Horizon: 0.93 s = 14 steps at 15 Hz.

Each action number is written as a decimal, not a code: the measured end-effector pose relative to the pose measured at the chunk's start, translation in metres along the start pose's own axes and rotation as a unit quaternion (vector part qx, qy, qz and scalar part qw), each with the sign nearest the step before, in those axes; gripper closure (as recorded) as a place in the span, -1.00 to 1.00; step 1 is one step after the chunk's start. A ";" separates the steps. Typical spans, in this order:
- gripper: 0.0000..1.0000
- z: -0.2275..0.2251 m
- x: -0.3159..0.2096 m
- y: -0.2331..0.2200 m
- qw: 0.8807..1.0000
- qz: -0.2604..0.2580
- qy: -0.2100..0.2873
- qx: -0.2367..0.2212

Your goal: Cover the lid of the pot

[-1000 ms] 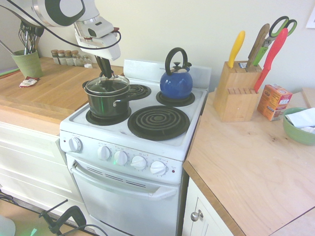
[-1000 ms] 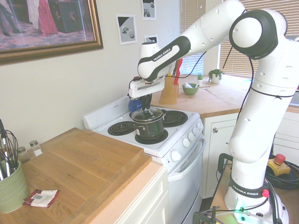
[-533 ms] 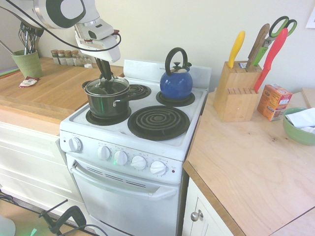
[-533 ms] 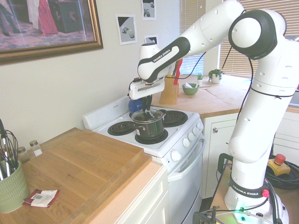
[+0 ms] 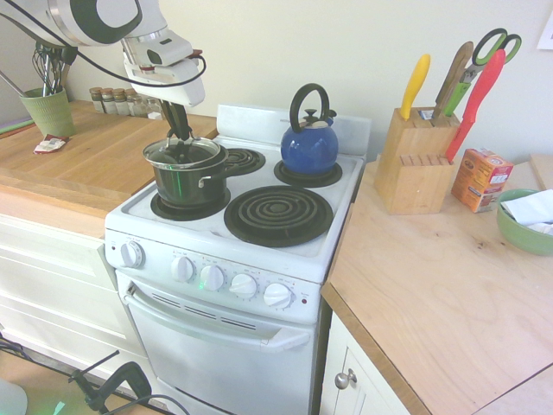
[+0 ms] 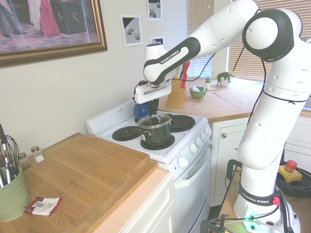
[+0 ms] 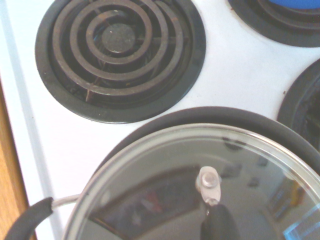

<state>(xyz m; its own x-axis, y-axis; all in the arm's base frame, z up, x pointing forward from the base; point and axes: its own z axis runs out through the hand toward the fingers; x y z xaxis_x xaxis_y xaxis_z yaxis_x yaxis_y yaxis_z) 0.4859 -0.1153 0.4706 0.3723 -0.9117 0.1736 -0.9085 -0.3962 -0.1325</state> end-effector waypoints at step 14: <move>1.00 0.006 0.002 -0.003 1.000 -0.002 0.011 0.013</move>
<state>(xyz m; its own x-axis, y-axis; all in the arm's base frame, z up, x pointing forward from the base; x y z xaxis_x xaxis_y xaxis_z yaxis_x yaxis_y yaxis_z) 0.4902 -0.1168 0.4655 0.3710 -0.9078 0.1959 -0.9018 -0.4025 -0.1572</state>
